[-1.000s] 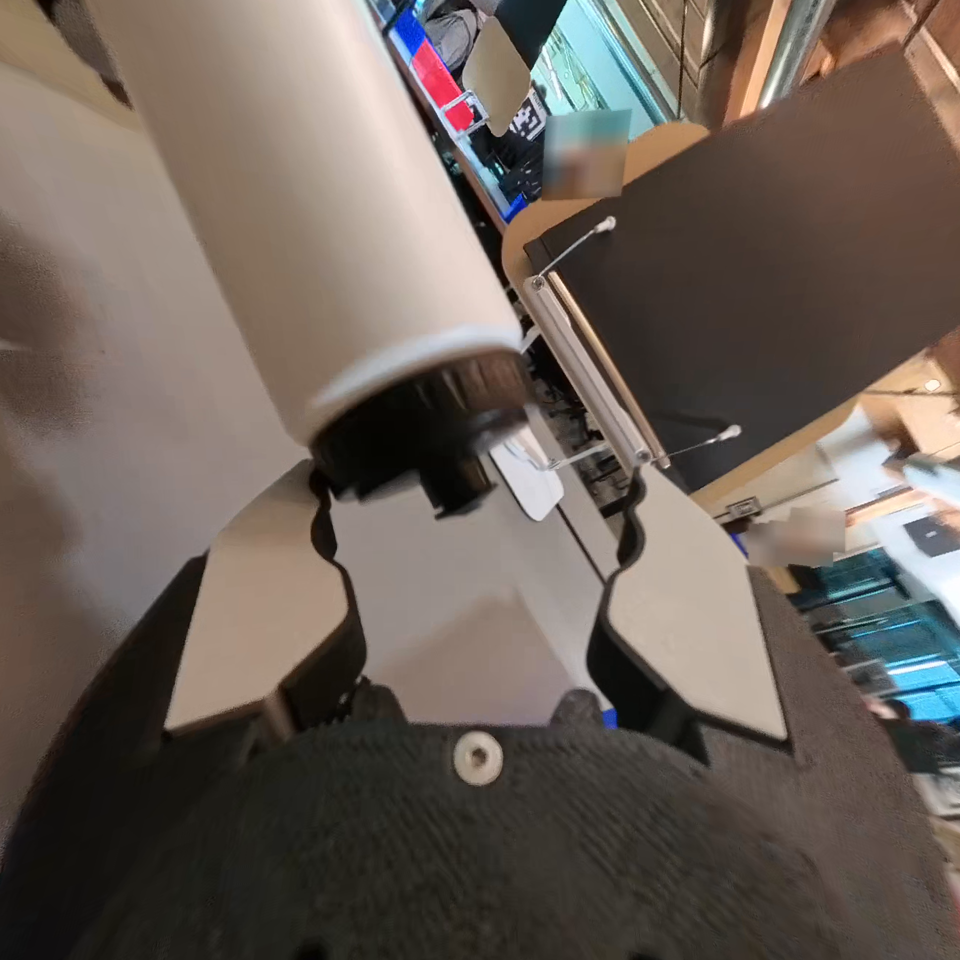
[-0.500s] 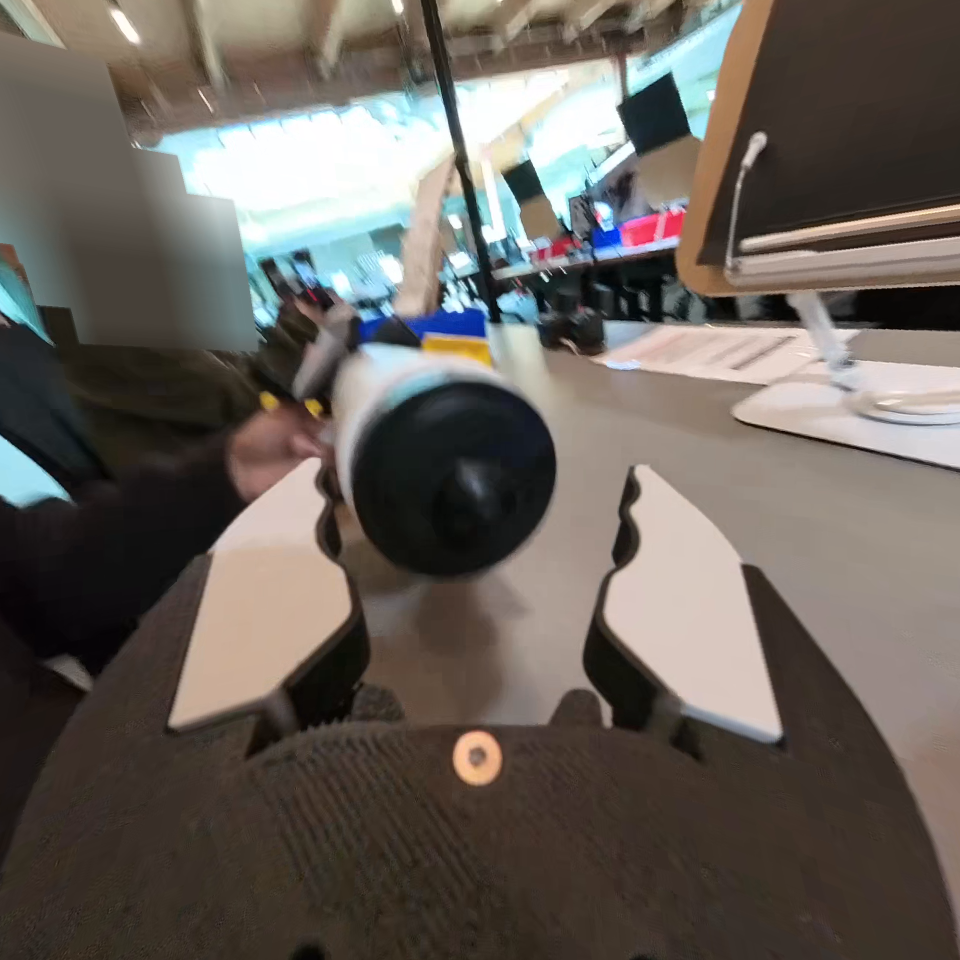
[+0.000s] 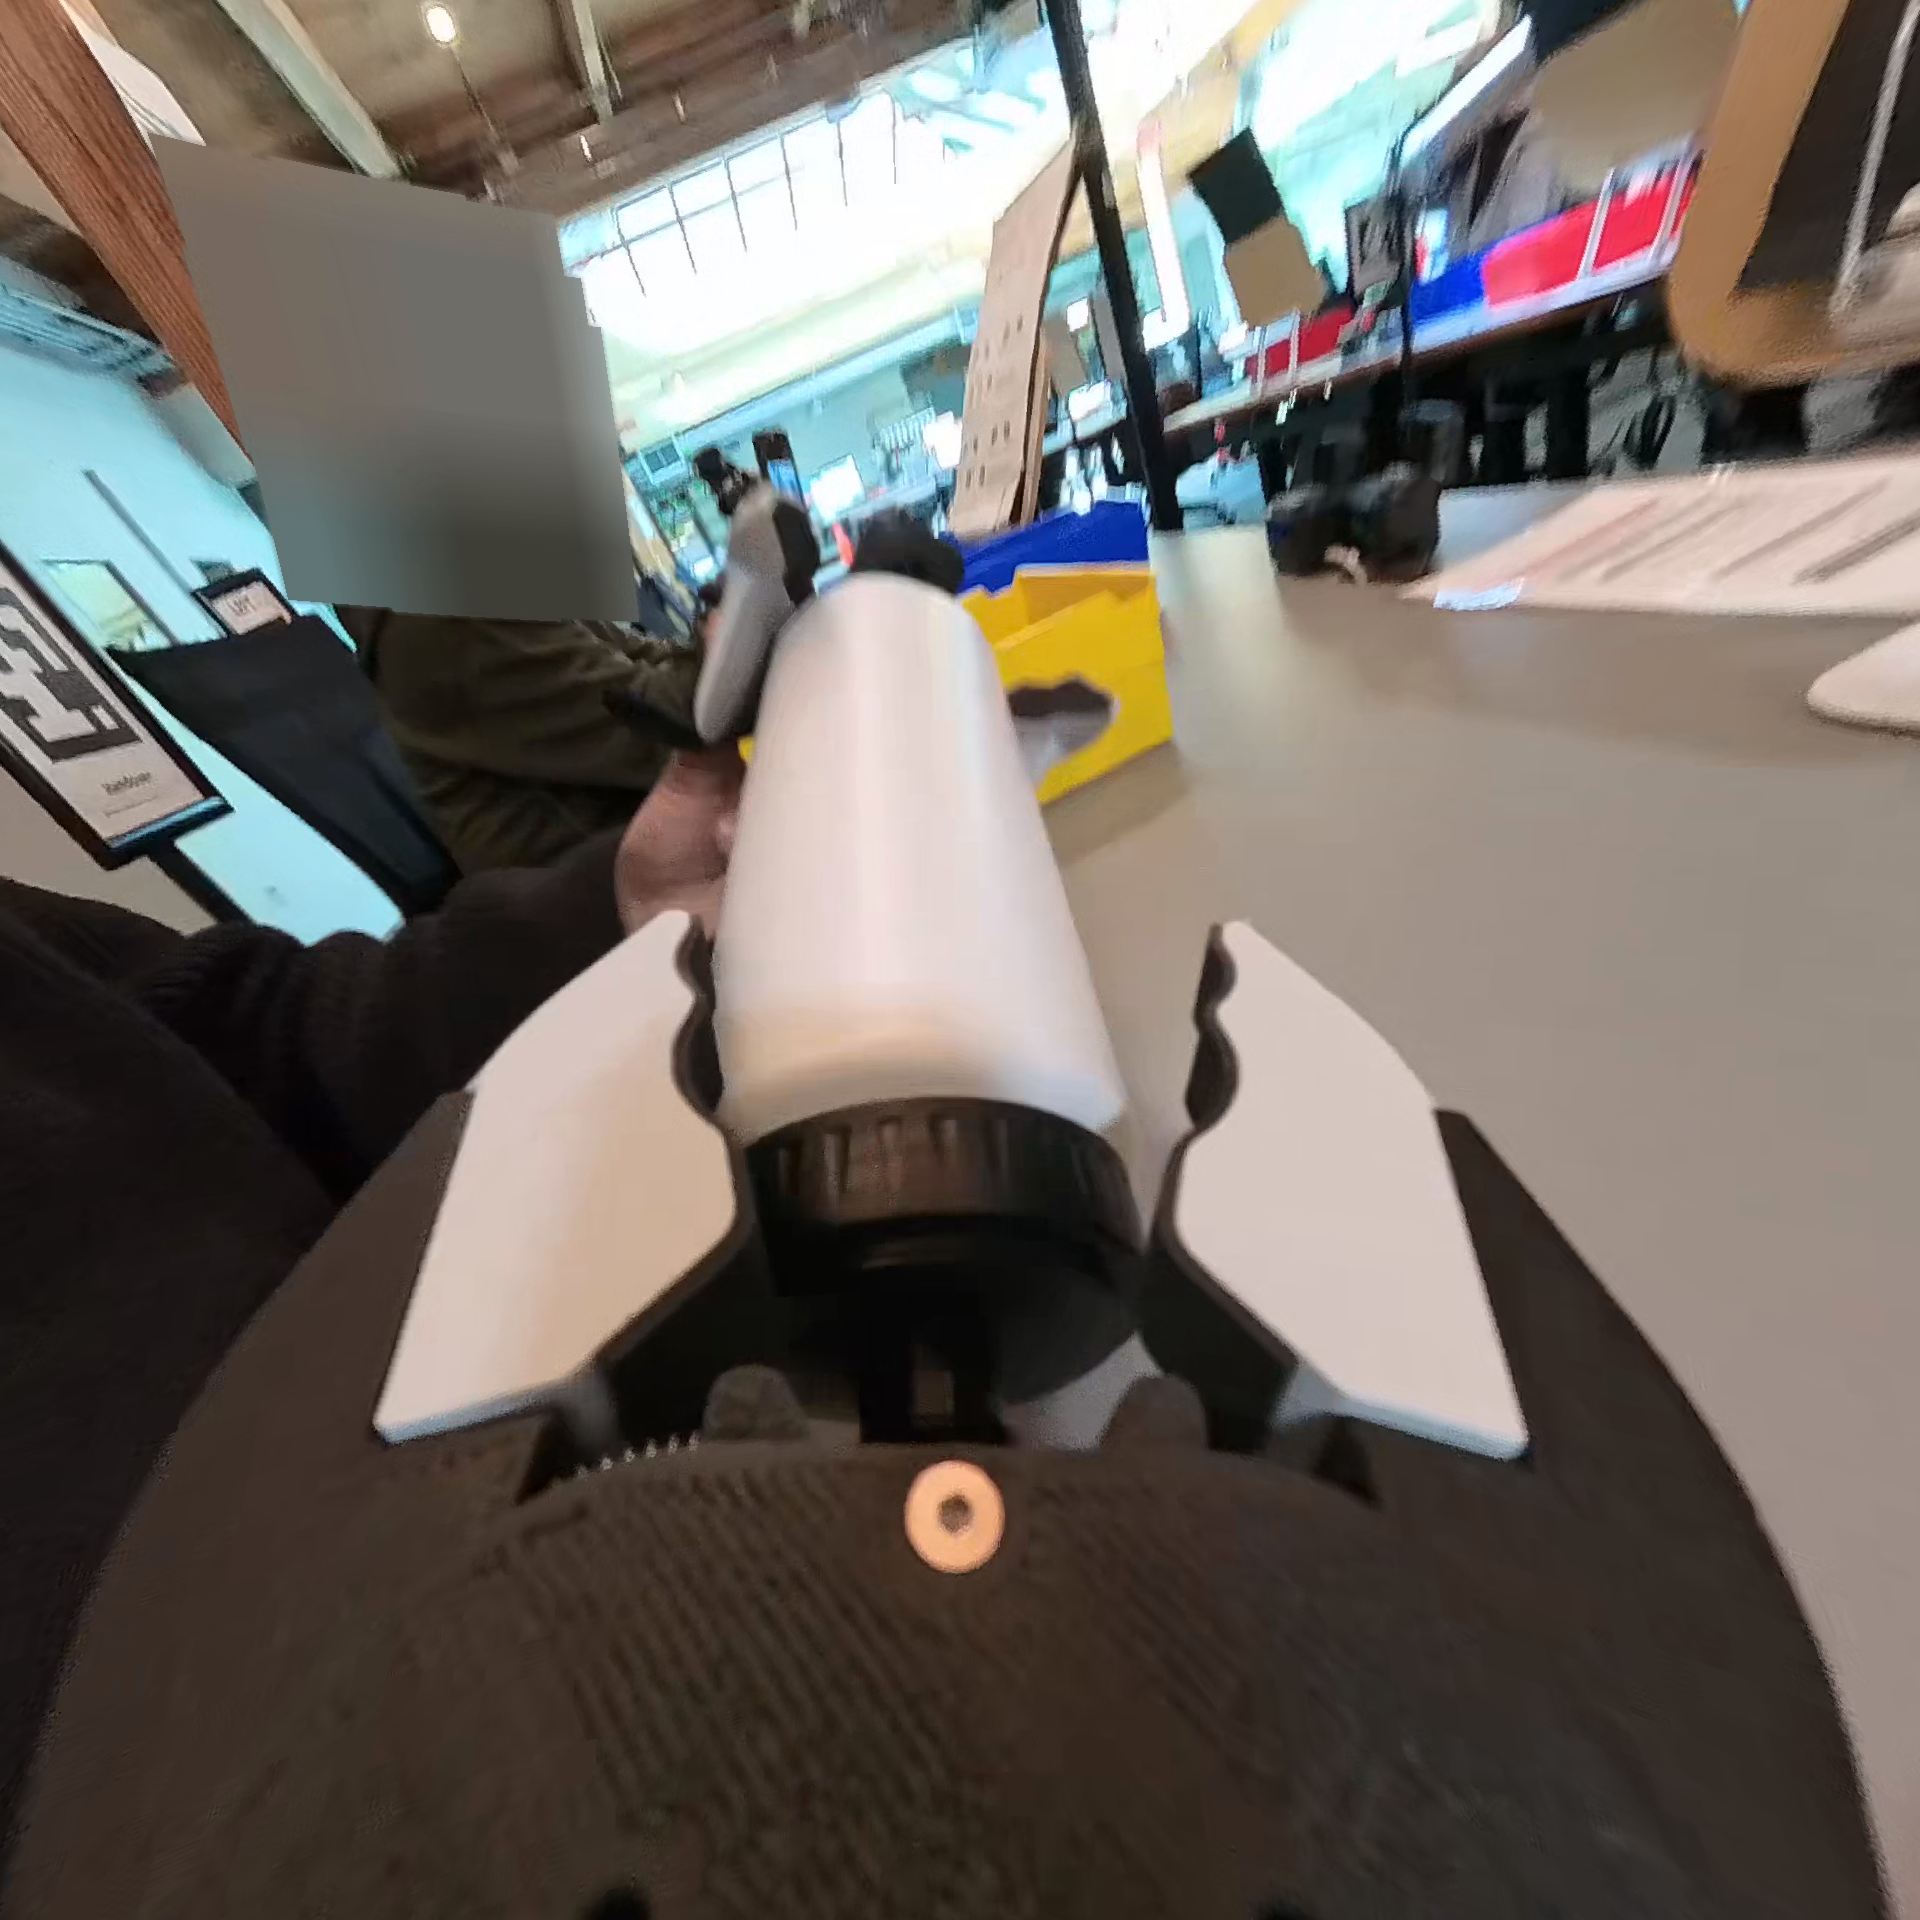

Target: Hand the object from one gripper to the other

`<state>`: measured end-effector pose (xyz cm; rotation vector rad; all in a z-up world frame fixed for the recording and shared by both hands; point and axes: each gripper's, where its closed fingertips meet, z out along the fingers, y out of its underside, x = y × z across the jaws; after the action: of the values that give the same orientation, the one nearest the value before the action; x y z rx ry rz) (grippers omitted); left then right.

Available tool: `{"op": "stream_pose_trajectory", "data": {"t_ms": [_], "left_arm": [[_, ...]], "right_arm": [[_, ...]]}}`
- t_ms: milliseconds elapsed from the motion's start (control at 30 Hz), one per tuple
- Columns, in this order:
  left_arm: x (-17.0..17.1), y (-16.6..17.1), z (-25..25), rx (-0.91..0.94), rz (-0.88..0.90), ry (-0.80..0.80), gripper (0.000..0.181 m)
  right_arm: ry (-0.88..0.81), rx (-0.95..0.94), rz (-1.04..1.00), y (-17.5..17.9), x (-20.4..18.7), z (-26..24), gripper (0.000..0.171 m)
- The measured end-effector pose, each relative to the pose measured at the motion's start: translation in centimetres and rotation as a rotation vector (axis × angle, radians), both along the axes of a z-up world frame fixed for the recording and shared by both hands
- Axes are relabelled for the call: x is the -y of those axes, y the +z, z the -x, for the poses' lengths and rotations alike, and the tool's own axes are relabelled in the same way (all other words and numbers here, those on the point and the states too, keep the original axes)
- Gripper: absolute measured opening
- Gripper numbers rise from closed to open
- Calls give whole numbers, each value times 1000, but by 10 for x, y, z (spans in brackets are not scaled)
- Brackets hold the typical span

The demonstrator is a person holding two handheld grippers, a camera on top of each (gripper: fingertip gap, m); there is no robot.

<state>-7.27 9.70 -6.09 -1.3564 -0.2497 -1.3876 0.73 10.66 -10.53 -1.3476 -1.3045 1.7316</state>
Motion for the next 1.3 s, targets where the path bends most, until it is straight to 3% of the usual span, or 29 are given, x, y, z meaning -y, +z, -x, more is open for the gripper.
{"op": "stream_pose_trajectory", "data": {"t_ms": [33, 67, 100, 133, 167, 267, 367, 500, 633, 700, 767, 967, 1300], "left_arm": [[3, 5, 2, 14, -35, 3, 90], [9, 13, 11, 81, -81, 15, 57], [13, 16, 28, 160, -107, 80, 1], [14, 11, 39, 170, -105, 140, 0], [12, 3, 38, 119, -83, 133, 2], [2, -5, 23, 71, -51, 67, 5], [-4, -18, 1, 22, 10, 0, 21], [-10, -23, -30, -45, 19, -35, 63], [-12, -47, -84, -299, 66, -156, 118], [-13, -57, -101, -424, 81, -170, 132], [-13, -56, -101, -496, 47, -129, 122], [-7, -34, -84, -458, -25, -77, 92], [0, -8, -58, -536, -125, 56, 91]], "right_arm": [[11, 43, 1, -9, 2, 3, 93], [21, 94, -7, -19, 5, 5, 96], [33, 171, -33, -34, 5, 5, 96], [56, 201, -33, -39, 9, 6, 88], [69, 228, -26, -43, 12, 8, 76], [43, 291, -103, -55, 19, 17, 75], [55, 305, -64, -55, 23, 19, 75], [59, 317, -71, -58, 27, 17, 79], [59, 294, -156, -53, 32, 19, 77], [68, 277, -165, -49, 36, 18, 77], [79, 249, -145, -42, 38, 16, 77], [99, 170, -79, -31, 39, 15, 77], [17, 92, -46, -25, 17, 14, 87]]}}
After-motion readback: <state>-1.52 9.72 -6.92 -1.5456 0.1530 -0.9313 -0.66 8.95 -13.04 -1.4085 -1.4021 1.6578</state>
